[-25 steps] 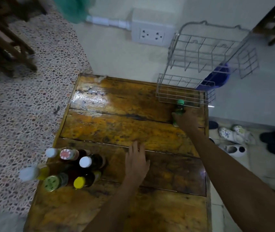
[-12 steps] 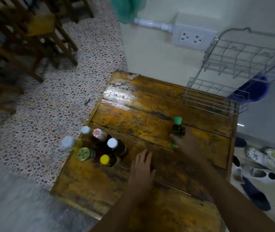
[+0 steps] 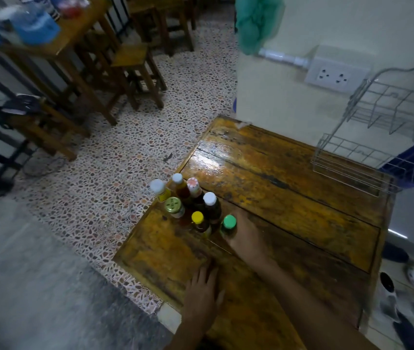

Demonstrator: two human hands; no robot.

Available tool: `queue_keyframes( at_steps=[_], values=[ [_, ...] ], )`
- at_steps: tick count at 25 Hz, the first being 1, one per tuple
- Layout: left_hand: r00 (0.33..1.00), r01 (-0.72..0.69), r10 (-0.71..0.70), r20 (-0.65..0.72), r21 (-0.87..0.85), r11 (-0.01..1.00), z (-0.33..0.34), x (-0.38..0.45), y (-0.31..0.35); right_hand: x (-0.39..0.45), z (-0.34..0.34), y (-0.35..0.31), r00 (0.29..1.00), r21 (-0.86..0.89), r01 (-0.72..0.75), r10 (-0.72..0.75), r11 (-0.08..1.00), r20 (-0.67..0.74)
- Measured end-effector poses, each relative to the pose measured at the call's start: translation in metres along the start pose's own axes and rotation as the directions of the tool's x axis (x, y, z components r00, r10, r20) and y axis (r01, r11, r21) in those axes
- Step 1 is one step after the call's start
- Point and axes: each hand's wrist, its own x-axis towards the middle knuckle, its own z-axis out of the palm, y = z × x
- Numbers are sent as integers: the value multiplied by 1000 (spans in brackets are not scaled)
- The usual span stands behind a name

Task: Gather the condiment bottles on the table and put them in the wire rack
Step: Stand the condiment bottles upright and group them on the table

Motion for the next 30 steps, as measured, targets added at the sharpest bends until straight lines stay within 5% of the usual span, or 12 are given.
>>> queue_keyframes(
  at_steps=[12,18,22,26,30],
  values=[
    [999,2,-2,40,1,1000,-13,-6,-5,-4,7,5,1000,-128,0,0,992,2],
    [999,20,-11,46,-205,979,-41,19,-3,-31,6,1,996,-33,-11,14,999,92],
    [990,-82,130,48,-545,835,-54,38,-9,-59,10,-5,990,77,-132,127,988,66],
    [929,-180,349,122,-675,716,-65,54,-20,-80,-7,-24,988,201,-147,155,968,-21],
    [861,-236,483,158,-717,656,-84,51,-19,-94,-35,-36,975,25,-64,68,998,-213]
  ],
)
